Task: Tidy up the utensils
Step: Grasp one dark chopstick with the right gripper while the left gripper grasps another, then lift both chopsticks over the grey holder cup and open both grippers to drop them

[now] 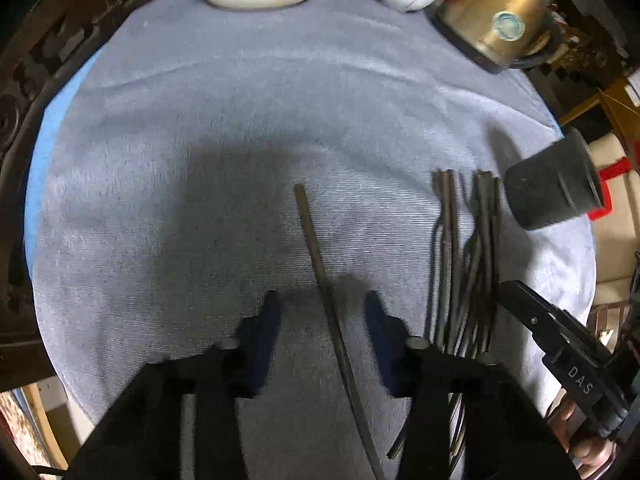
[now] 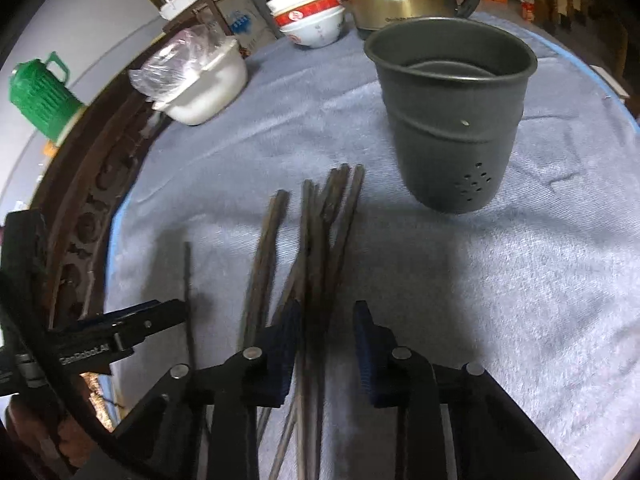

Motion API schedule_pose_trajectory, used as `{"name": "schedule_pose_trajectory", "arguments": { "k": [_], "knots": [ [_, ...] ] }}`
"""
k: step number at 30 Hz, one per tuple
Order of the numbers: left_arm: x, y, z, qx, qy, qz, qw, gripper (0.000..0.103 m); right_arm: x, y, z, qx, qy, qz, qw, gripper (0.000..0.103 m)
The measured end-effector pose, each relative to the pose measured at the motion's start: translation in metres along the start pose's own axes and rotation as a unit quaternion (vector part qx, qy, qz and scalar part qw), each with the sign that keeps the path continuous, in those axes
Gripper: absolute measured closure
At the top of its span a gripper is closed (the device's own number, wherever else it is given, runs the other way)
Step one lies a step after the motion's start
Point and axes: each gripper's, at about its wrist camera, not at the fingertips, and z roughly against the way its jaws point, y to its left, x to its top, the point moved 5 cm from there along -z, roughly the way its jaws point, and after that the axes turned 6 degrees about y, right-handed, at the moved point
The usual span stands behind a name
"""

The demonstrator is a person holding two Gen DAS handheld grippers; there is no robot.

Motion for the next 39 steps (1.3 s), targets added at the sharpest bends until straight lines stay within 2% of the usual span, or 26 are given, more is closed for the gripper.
{"name": "schedule_pose_trajectory", "arguments": {
  "k": [2, 4, 6, 7, 8, 13, 14, 16, 19, 20, 21, 23, 27, 32, 35, 39],
  "knots": [
    [0.004, -0.003, -0.004, -0.006, 0.004, -0.003, 1.0, 0.072, 0.001, -0.004, -0.004, 0.008, 0.01, -0.008, 1.0, 0.078],
    [0.006, -0.005, -0.004, 0.0, -0.003, -0.004, 1.0, 0.084, 0.002, -0.01, -0.007, 0.003, 0.014, -0.014, 1.0, 0.081],
    [0.008, -0.006, -0.007, -0.003, -0.004, -0.006, 1.0, 0.092, 0.002, -0.015, -0.008, 0.009, 0.017, -0.02, 1.0, 0.087],
    [0.008, -0.006, -0.007, 0.0, -0.005, -0.007, 1.0, 0.094, 0.002, -0.02, -0.007, -0.001, 0.018, -0.019, 1.0, 0.089],
    [0.008, -0.005, -0.007, -0.001, -0.005, -0.009, 0.9999, 0.094, 0.0, -0.025, -0.005, -0.014, 0.019, -0.02, 1.0, 0.09],
    [0.006, -0.006, -0.005, 0.001, 0.0, -0.014, 0.9999, 0.093, 0.001, -0.035, -0.002, -0.012, 0.038, -0.028, 0.999, 0.089],
    [0.006, -0.007, -0.005, 0.0, 0.003, -0.015, 0.9999, 0.091, 0.003, -0.032, -0.003, -0.018, 0.04, -0.027, 0.999, 0.088],
    [0.017, -0.011, -0.008, -0.01, 0.01, -0.013, 0.9998, 0.08, 0.006, -0.028, -0.005, -0.031, 0.042, -0.021, 0.998, 0.088],
    [0.03, -0.015, -0.009, -0.007, 0.003, -0.009, 0.9999, 0.08, 0.013, -0.022, -0.008, -0.041, 0.038, -0.001, 0.998, 0.088],
    [0.033, -0.017, -0.01, -0.003, 0.0, -0.008, 1.0, 0.082, 0.014, -0.023, -0.008, -0.04, 0.037, -0.002, 0.999, 0.089],
    [0.036, -0.017, -0.01, 0.004, -0.003, -0.007, 1.0, 0.094, 0.015, -0.023, -0.008, -0.038, 0.036, 0.0, 0.999, 0.094],
    [0.04, -0.017, -0.01, 0.009, -0.006, -0.005, 0.9999, 0.096, 0.015, -0.022, -0.007, -0.035, 0.032, 0.007, 0.999, 0.094],
    [0.032, -0.018, 0.009, 0.011, -0.031, -0.005, 0.9994, 0.098, 0.011, -0.018, 0.015, -0.011, 0.004, 0.022, 1.0, 0.095],
    [0.018, -0.038, 0.063, 0.007, -0.089, -0.035, 0.9954, 0.098, 0.008, -0.011, 0.063, 0.028, -0.048, 0.042, 0.998, 0.096],
    [0.011, -0.057, 0.1, 0.003, -0.128, -0.059, 0.99, 0.098, 0.009, -0.011, 0.094, 0.05, -0.091, 0.043, 0.994, 0.096],
    [0.003, -0.088, 0.151, -0.007, -0.193, -0.092, 0.9769, 0.098, 0.014, -0.014, 0.14, 0.078, -0.164, 0.03, 0.983, 0.096]
  ]
}}
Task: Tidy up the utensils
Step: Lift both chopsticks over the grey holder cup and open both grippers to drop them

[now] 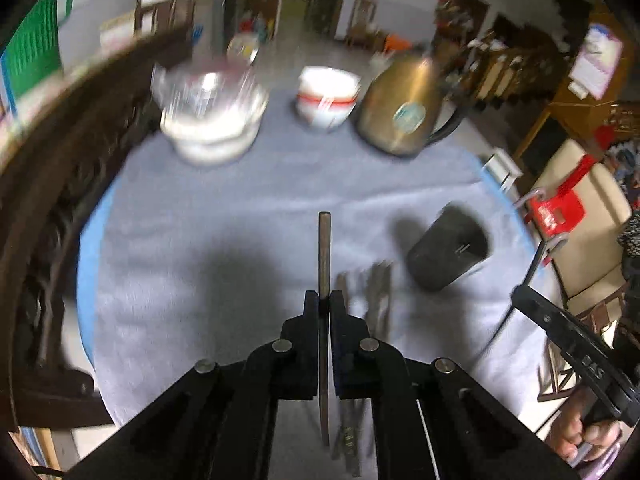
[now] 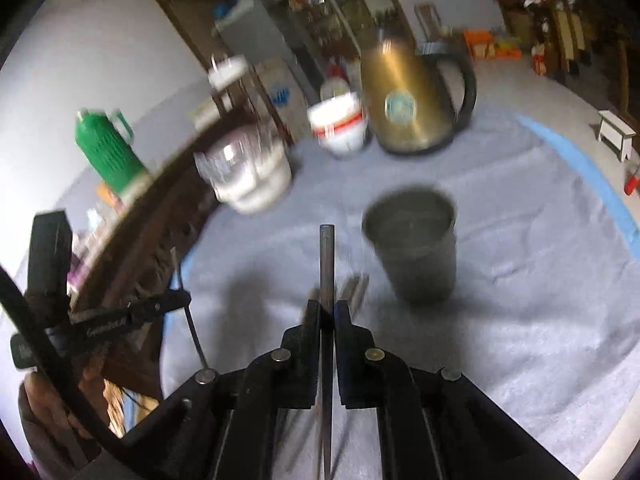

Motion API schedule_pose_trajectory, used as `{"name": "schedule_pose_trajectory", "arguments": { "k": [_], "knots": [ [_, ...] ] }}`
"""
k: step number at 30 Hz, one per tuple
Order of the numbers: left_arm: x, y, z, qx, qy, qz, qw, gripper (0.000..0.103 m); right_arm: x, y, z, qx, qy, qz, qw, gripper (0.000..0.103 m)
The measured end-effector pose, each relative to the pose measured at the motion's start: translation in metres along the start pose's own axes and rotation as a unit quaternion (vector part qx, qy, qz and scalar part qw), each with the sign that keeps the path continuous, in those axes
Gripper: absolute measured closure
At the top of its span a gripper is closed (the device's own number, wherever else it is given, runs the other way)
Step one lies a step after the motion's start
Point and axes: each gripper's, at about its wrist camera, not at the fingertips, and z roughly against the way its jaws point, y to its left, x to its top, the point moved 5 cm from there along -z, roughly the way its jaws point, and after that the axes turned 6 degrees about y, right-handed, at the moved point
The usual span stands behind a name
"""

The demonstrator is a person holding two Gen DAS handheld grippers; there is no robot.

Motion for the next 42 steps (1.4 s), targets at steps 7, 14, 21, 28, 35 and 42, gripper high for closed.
{"name": "schedule_pose_trajectory", "arguments": {
  "k": [7, 14, 21, 28, 35, 42],
  "knots": [
    [0.056, -0.046, 0.053, -0.024, -0.11, -0.03, 0.9932, 0.098, 0.043, 0.004, 0.059, -0.005, -0.125, 0.007, 0.992, 0.096],
    [0.107, -0.085, 0.07, -0.052, -0.163, -0.03, 0.9847, 0.098, 0.087, 0.001, 0.104, -0.024, -0.204, 0.002, 0.979, 0.096],
    [0.13, -0.114, 0.045, -0.074, -0.164, -0.028, 0.9833, 0.098, 0.118, -0.01, 0.109, -0.069, -0.238, 0.005, 0.969, 0.096],
    [0.115, -0.116, -0.024, -0.063, -0.07, -0.038, 0.9948, 0.098, 0.108, -0.039, 0.063, -0.095, -0.175, -0.01, 0.98, 0.096],
    [0.095, -0.112, -0.041, -0.056, -0.022, -0.075, 0.9953, 0.072, 0.094, -0.057, 0.04, -0.067, -0.105, -0.04, 0.991, 0.088],
    [0.073, -0.061, -0.017, -0.048, -0.056, -0.071, 0.9947, 0.052, 0.071, -0.065, 0.065, -0.016, -0.137, -0.067, 0.988, 0.042]
  ]
}}
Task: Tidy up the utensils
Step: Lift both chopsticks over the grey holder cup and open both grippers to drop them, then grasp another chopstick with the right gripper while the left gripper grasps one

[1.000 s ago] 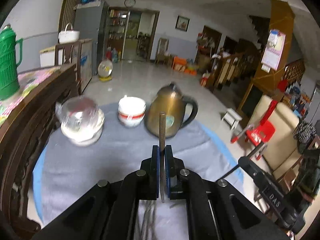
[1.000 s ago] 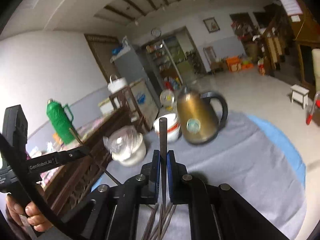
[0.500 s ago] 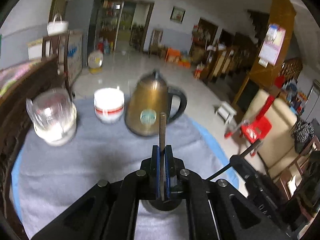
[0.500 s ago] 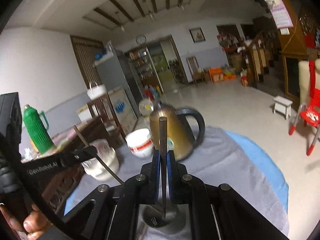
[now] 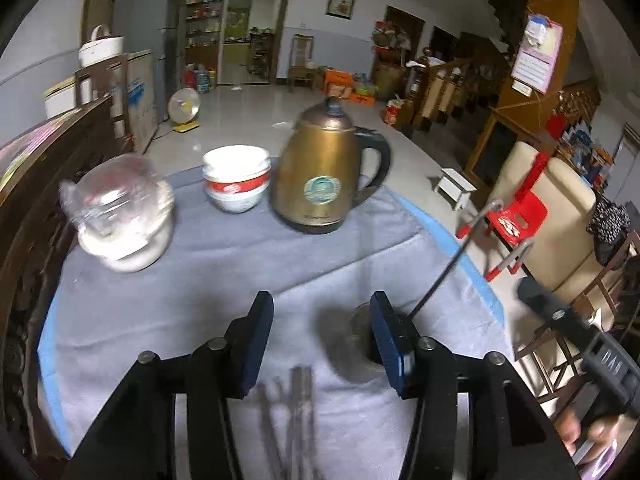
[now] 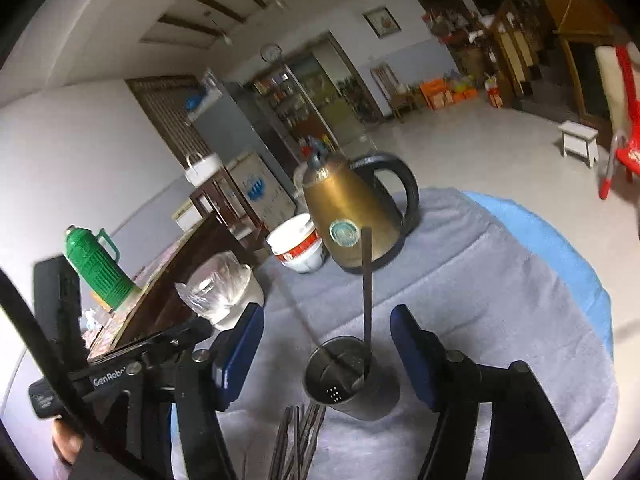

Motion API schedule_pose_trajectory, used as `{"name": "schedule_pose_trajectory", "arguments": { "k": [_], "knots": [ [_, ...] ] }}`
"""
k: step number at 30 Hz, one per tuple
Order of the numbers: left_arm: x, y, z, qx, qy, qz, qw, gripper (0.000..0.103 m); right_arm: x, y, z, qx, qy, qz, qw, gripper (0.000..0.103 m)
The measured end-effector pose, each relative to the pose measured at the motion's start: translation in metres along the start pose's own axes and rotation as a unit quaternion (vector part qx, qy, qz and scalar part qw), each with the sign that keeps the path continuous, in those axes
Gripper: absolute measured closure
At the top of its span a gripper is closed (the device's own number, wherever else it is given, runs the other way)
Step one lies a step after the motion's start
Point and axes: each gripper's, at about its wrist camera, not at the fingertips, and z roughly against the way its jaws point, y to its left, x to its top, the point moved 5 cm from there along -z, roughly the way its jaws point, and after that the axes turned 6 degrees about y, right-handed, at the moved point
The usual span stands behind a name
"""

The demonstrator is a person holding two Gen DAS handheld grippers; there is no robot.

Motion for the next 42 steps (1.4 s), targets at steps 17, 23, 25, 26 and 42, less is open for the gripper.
{"name": "schedule_pose_trajectory", "arguments": {
  "k": [17, 23, 25, 26, 42],
  "knots": [
    [-0.168, 0.09, -0.066, 0.03, 0.175, 0.094, 0.9797, 0.052, -0.19, 0.036, -0.09, 0.006, 0.253, 0.074, 0.965, 0.084],
    [-0.178, 0.087, -0.072, 0.013, 0.183, 0.098, 0.9782, 0.052, -0.222, 0.04, -0.111, -0.004, 0.296, 0.081, 0.952, 0.085],
    [-0.176, 0.084, -0.073, 0.001, 0.18, 0.096, 0.9789, 0.052, -0.229, 0.042, -0.115, -0.009, 0.308, 0.091, 0.947, 0.085],
    [-0.175, 0.084, -0.074, -0.003, 0.18, 0.096, 0.9789, 0.052, -0.233, 0.043, -0.119, -0.015, 0.313, 0.094, 0.945, 0.086],
    [-0.166, 0.065, -0.108, -0.025, 0.194, 0.091, 0.9765, 0.081, -0.236, 0.017, -0.102, -0.043, 0.31, 0.085, 0.946, 0.095]
  ]
}}
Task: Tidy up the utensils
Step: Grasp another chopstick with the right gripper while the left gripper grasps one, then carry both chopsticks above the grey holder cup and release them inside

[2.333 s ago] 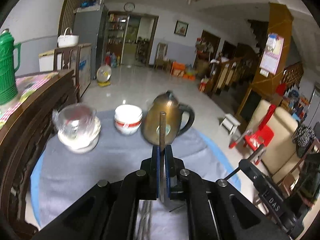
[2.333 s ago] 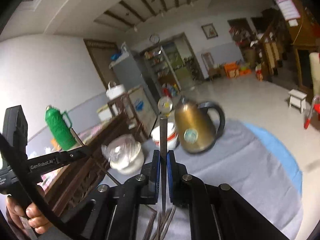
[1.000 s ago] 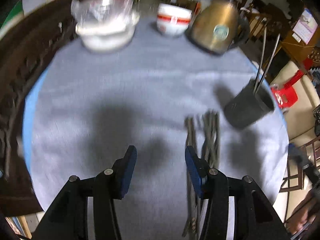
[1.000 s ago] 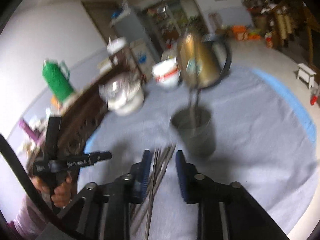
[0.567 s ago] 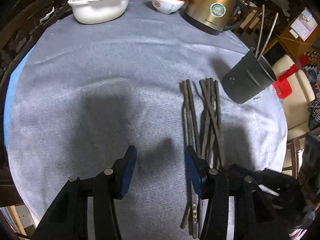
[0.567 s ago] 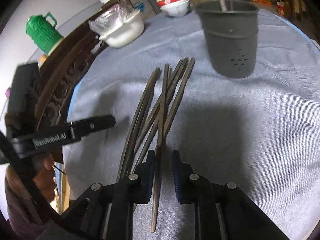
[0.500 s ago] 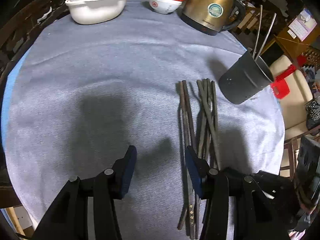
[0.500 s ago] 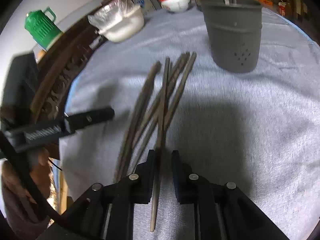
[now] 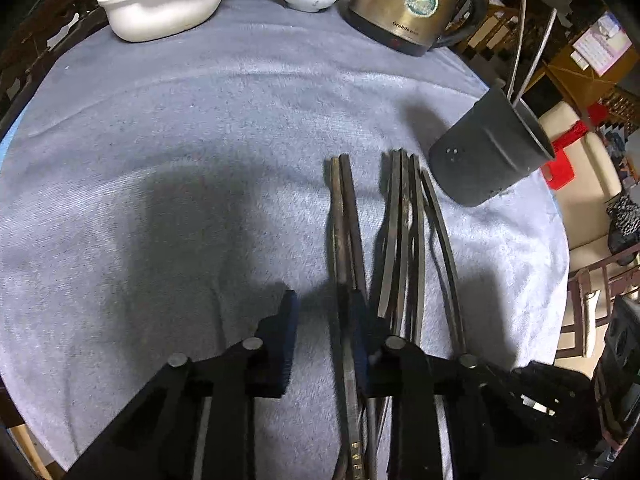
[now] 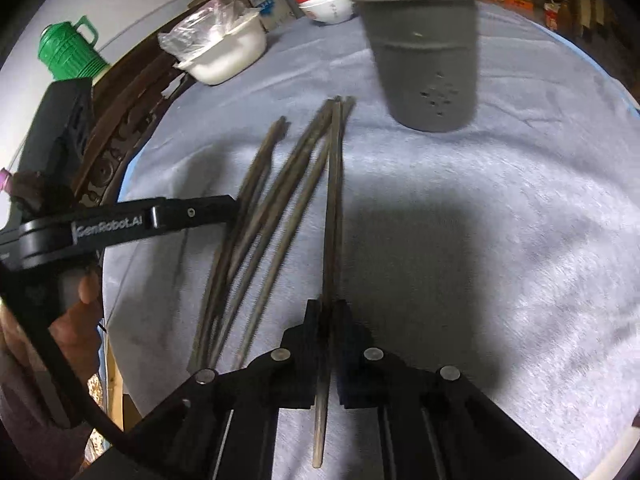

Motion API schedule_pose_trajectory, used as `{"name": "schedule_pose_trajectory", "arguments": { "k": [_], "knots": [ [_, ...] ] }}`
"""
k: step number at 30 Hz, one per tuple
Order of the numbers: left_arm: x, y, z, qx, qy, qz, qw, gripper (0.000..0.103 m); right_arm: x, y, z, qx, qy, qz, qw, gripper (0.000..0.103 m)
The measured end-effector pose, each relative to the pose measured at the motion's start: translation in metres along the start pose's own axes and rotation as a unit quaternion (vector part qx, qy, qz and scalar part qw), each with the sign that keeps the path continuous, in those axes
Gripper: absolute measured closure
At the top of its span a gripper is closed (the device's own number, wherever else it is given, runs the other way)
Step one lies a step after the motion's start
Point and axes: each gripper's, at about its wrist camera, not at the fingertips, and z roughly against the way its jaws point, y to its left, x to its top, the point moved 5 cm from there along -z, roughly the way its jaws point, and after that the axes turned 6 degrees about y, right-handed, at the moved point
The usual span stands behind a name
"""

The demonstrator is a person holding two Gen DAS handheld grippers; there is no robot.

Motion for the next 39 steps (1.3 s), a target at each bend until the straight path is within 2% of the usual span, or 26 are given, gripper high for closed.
{"name": "schedule_pose_trajectory", "arguments": {
  "k": [2, 4, 6, 12, 16, 20, 24, 27, 28, 30, 35, 39],
  "knots": [
    [0.001, 0.003, 0.001, -0.002, -0.003, 0.002, 1.0, 0.083, -0.003, -0.006, 0.003, -0.001, 0.001, -0.009, 1.0, 0.096],
    [0.0, 0.008, -0.002, 0.012, 0.004, 0.004, 0.9999, 0.089, -0.007, -0.013, 0.007, 0.001, 0.001, -0.02, 1.0, 0.096],
    [-0.003, 0.011, -0.001, 0.001, 0.002, 0.006, 1.0, 0.09, -0.01, -0.017, 0.009, 0.0, 0.003, -0.026, 1.0, 0.096],
    [-0.01, 0.018, 0.004, 0.02, 0.011, -0.002, 0.9997, 0.09, -0.008, -0.009, 0.008, -0.028, 0.02, -0.003, 0.999, 0.094],
    [0.001, 0.019, 0.003, 0.044, 0.019, -0.006, 0.9988, 0.088, 0.012, -0.005, 0.001, -0.053, 0.019, 0.005, 0.998, 0.089],
    [0.024, 0.018, -0.004, 0.057, 0.033, -0.008, 0.9978, 0.085, 0.044, -0.005, -0.007, -0.074, 0.007, 0.007, 0.997, 0.071],
    [0.042, 0.017, -0.009, 0.056, 0.04, 0.0, 0.9976, 0.085, 0.073, -0.003, -0.016, -0.091, 0.002, 0.003, 0.996, 0.071],
    [0.051, 0.019, -0.011, 0.047, 0.038, 0.013, 0.9981, 0.085, 0.085, 0.001, -0.022, -0.116, -0.004, 0.018, 0.993, 0.073],
    [0.053, 0.019, -0.012, 0.045, 0.037, 0.016, 0.9982, 0.091, 0.088, 0.004, -0.023, -0.128, -0.002, 0.026, 0.991, 0.076],
    [0.053, 0.02, -0.015, 0.054, 0.031, 0.017, 0.9979, 0.098, 0.094, 0.006, -0.026, -0.149, -0.002, 0.038, 0.988, 0.096],
    [0.053, 0.021, -0.001, 0.064, 0.003, 0.018, 0.9978, 0.098, 0.093, 0.001, -0.012, -0.12, -0.02, 0.034, 0.992, 0.097],
    [0.045, 0.008, 0.038, 0.053, -0.036, 0.005, 0.9979, 0.098, 0.093, 0.008, 0.026, -0.049, -0.055, 0.037, 0.997, 0.097]
  ]
}}
